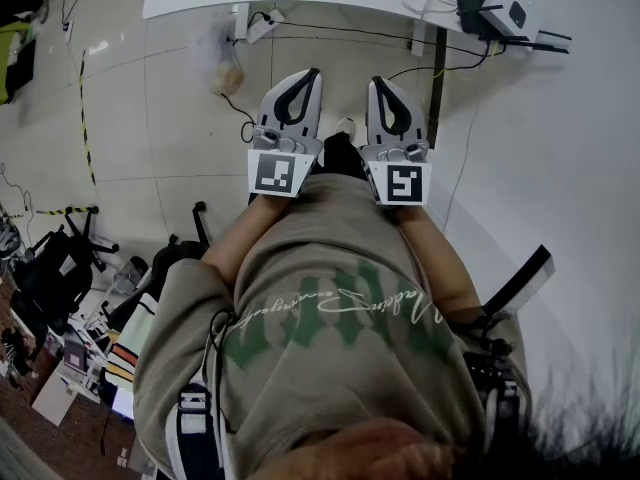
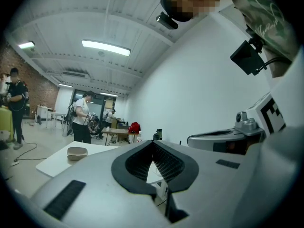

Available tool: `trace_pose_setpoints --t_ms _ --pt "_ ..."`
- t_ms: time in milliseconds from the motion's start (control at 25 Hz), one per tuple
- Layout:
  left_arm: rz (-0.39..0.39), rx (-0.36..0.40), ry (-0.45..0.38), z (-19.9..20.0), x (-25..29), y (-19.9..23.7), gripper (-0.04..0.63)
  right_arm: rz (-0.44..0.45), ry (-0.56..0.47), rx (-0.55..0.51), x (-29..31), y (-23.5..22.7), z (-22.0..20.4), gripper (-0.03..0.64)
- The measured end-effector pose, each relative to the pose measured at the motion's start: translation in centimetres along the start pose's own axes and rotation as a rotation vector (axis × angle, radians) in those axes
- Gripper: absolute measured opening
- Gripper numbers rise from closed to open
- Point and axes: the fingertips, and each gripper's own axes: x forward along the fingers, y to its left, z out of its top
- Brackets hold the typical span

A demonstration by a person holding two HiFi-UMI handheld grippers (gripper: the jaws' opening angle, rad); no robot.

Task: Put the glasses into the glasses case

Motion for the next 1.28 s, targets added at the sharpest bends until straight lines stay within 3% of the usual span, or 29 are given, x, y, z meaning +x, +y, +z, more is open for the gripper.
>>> trace_pose_setpoints --t_ms 280,480,1280 --pt "-0.041 0.021 -0.035 1.4 1.7 0.3 0.006 -0.027 -0.038 -0.001 1.1 -1.0 1.5 0.011" --pt "-0.052 0.028 -0.058 2.3 -1.2 3.1 0.006 -0.041 -0.039 -0.014 1.9 2.6 2.7 0.011" --pt "-0.067 0.032 -0.091 3.2 -1.7 7.1 0.006 -0.045 -0.055 -0.039 5.3 5.5 4.3 0.011"
